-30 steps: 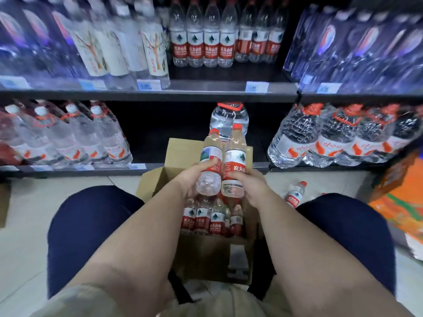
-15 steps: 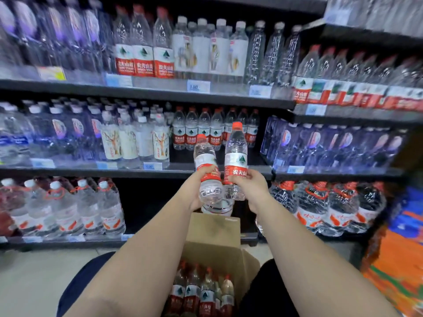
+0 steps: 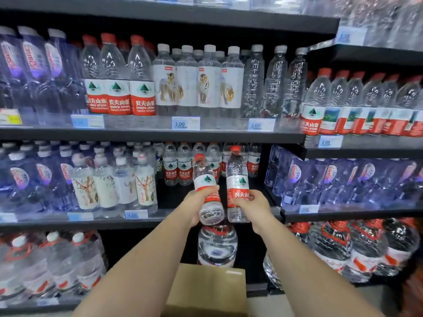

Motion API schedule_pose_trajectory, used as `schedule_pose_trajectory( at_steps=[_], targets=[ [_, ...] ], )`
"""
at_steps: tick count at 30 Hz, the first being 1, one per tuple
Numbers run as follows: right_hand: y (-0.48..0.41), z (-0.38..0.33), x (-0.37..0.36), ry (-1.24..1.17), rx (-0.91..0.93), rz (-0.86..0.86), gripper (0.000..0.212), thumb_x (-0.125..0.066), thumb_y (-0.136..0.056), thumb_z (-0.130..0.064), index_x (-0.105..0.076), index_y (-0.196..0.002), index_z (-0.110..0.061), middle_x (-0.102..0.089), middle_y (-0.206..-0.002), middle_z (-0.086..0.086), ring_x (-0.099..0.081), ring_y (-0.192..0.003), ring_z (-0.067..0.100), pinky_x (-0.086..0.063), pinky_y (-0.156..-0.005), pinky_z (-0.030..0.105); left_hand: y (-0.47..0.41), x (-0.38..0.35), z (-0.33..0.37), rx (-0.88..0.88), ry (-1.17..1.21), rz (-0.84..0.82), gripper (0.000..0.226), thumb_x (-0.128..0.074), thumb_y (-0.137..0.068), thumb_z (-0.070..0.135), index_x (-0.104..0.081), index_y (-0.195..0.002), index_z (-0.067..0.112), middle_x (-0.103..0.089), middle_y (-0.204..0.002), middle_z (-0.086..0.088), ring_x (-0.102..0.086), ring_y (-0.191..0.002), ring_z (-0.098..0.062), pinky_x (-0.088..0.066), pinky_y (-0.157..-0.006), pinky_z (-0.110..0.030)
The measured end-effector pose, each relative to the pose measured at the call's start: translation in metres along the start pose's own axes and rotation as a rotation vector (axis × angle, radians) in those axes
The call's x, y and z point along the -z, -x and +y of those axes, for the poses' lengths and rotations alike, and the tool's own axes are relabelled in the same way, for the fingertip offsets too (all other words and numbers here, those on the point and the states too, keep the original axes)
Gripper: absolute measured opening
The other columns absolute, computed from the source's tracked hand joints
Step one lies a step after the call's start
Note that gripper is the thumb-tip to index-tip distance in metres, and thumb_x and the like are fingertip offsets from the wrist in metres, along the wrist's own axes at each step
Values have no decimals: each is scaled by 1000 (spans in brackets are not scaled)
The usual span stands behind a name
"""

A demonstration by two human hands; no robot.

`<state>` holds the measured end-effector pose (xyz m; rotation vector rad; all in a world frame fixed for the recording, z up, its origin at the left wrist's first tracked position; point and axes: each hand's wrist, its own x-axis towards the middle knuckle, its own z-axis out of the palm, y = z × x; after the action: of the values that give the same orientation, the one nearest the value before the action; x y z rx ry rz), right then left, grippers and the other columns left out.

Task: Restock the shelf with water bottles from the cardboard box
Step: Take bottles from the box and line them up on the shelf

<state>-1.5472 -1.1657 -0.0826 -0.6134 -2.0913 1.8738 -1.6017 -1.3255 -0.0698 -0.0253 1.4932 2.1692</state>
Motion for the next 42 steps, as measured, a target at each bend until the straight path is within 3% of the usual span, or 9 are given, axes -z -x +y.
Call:
schedule_pose_trajectory(
  at_steps=[2, 5, 10, 14, 17, 23, 29, 36, 42],
  targets=[
    [-29, 3, 2, -3, 2, -11, 51, -82, -71, -16, -56, -116, -14, -69, -100, 2, -68, -90, 19, -56, -85, 42, -29, 3, 8, -38, -84, 57, 50, -84, -71, 14, -57, -113, 9, -70, -101, -18, -70, -85, -32, -56, -82, -52],
    [-69, 8, 5, -20, 27, -21, 44, -78, -79, -13, -55, -116, -13, -67, -102, 1, -65, -90, 13, -50, -72, 27, -73, 2, 17, -103, -201, 61, 63, -89, -63, 21, -60, -118, 13, -74, -103, -10, -71, -94, -28, -53, -92, -49],
    [-126, 26, 3, -30, 38, -5, 49, -78, -80, -9, -51, -120, -18, -64, -107, -3, -64, -98, 16, -52, -87, 37, -146, -4, 18, -173, -229, 147, 64, -87, -61, 2, -59, -117, 13, -72, -108, -6, -69, -97, -23, -54, -89, -39],
    [-158, 47, 0, 25, 64, 29, 57, -80, -76, -3, -47, -119, -20, -61, -108, -4, -62, -104, 19, -51, -87, 36, -174, -12, 2, -229, -349, 192, 62, -82, -66, -8, -53, -118, 12, -67, -111, -2, -62, -97, -18, -48, -83, -33],
    [-172, 62, 1, 132, 108, 49, 61, -82, -70, -1, -43, -112, -21, -56, -102, -7, -60, -103, 18, -49, -89, 34, -185, -10, -11, -238, -446, 173, 70, -82, -68, -6, -48, -125, 16, -62, -109, 4, -59, -104, -16, -45, -85, -30],
    [-188, 67, -3, 225, 111, -22, 68, -85, -69, -8, -35, -113, -19, -54, -102, -6, -57, -100, 13, -45, -85, 29, -201, -3, -26, -278, -501, 135, 93, -85, -67, 0, -32, -142, 14, -60, -129, 0, -56, -111, -13, -45, -91, -29],
    [-206, 71, -7, 297, 129, -17, 72, -86, -67, -8, -31, -111, -21, -52, -116, 2, -55, -104, 14, -42, -83, 27, -210, -3, -35, -346, -563, 144, 79, -87, -68, 10, -44, -134, 23, -60, -110, 9, -57, -101, -7, -45, -83, -23],
    [-245, 76, -6, 303, 170, 36, 71, -86, -66, -9, -31, -110, -18, -50, -121, 6, -54, -109, 17, -43, -87, 28, -244, -22, -32, -395, -633, 234, 76, -89, -66, 14, -49, -131, 12, -63, -110, 0, -60, -104, -15, -47, -89, -28],
    [-289, 82, -6, 315, 158, 107, 84, -92, -55, -16, -33, -114, -23, -55, -125, 5, -55, -119, 25, -46, -103, 47, -270, -29, -33, -413, -721, 338, 63, -87, -67, 12, -52, -119, 7, -59, -94, 1, -58, -85, -14, -45, -75, -25]
  ],
)
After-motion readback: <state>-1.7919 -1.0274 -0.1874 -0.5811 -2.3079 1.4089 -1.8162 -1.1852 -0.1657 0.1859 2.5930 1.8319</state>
